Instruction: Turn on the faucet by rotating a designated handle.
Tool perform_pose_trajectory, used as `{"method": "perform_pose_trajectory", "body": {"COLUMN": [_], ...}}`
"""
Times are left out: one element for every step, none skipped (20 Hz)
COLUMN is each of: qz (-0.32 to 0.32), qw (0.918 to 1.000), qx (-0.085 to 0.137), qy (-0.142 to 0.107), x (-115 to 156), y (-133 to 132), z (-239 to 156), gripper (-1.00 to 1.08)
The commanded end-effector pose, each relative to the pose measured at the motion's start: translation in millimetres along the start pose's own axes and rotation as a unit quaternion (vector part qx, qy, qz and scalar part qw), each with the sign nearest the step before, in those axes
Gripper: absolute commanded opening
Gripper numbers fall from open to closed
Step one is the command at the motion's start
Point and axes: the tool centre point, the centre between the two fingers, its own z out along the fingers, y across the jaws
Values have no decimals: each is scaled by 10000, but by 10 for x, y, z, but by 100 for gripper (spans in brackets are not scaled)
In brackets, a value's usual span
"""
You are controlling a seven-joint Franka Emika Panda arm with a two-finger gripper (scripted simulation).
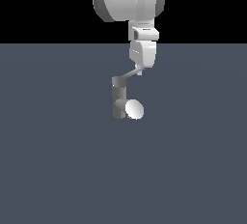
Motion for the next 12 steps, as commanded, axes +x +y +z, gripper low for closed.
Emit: {"method": "perform_pose_trajectory", "body": {"qz": [5, 5, 5, 5, 5, 5, 5, 8, 8, 8, 8, 8], "qw": [10000, 10000, 10000, 10000, 10000, 10000, 10000, 10000, 10000, 10000, 10000, 10000], "qx": [-16, -16, -16, -16, -16, -16, -16, -14, -14, -14, -14, -14], "qy": [-3, -3, -3, -3, -3, -3, -3, -3, -3, -3, -3, -3], "x": [9, 11, 14, 16, 18, 21, 23, 29, 31, 34, 36, 39], "y": [87, 116, 145, 174, 204, 234, 263, 295, 325, 355, 386, 417], "z": [0, 1, 1, 1, 1, 1, 1, -2, -2, -1, -1, -1], "gripper": [-100, -100, -100, -100, -100, -100, -100, -100, -100, -100, -100, -100]}}
